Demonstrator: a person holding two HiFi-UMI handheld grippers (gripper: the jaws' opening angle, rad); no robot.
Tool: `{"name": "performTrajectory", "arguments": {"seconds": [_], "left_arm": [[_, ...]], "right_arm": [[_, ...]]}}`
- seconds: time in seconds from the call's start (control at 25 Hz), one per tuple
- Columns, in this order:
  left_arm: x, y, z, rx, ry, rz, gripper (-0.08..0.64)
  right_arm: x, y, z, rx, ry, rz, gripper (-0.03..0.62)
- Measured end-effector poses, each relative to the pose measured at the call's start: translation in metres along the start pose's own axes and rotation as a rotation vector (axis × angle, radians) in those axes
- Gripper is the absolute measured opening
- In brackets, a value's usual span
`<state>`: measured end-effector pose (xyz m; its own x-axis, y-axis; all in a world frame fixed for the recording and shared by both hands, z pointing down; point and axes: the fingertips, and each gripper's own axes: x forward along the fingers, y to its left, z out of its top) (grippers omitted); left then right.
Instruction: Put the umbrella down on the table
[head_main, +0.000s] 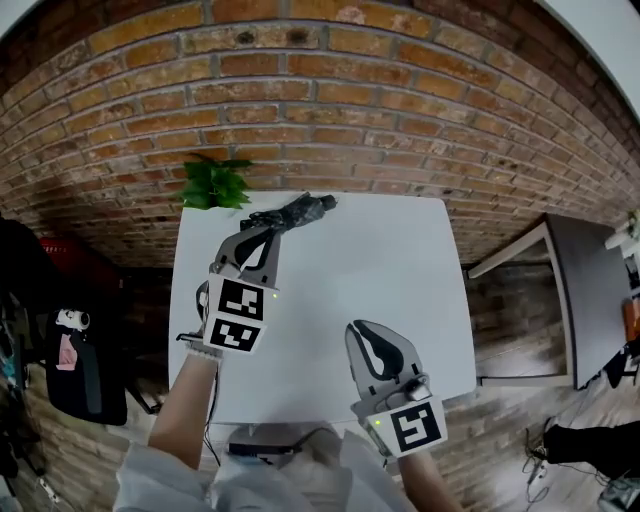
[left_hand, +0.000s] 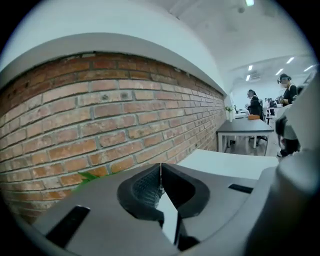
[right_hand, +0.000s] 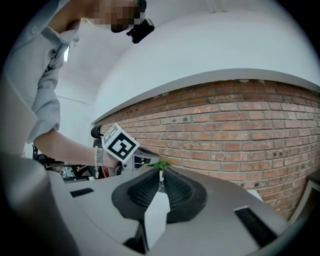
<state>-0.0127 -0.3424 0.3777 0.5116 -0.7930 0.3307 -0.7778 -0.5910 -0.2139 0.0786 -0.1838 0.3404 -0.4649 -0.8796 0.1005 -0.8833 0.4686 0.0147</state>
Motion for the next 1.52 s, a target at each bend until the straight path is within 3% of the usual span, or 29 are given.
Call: {"name": "performTrajectory", "arguments": {"seconds": [0.2, 0.56, 0.72, 0.96, 1.52], "left_arm": [[-0.063, -0.008, 0.024, -0.027, -0.065, 0.024, 0.020], [-0.137, -0.024, 0.043, -0.015, -0.121, 0.087, 0.020], [-0.149, -0.031, 0.050, -0.012, -0.146, 0.106, 0.020], [-0.160, -0.041, 0.065, 0.034, -0.198, 0.085, 0.018], [-0.167, -0.040, 0.046, -0.006, -0.164, 0.073, 0.020]], "right_arm": [[-0.013, 0.005, 0.004, -0.036, 0.038, 0.027, 0.057], [-0.014, 0.016, 0.028, -0.055, -0.025, 0.066, 0.057], [-0.011, 0.020, 0.042, -0.069, -0.079, 0.073, 0.057], [-0.015, 0.028, 0.043, -0.083, -0.071, 0.082, 0.057], [-0.024, 0.032, 0.037, -0.106, -0.038, 0.068, 0.057]]}}
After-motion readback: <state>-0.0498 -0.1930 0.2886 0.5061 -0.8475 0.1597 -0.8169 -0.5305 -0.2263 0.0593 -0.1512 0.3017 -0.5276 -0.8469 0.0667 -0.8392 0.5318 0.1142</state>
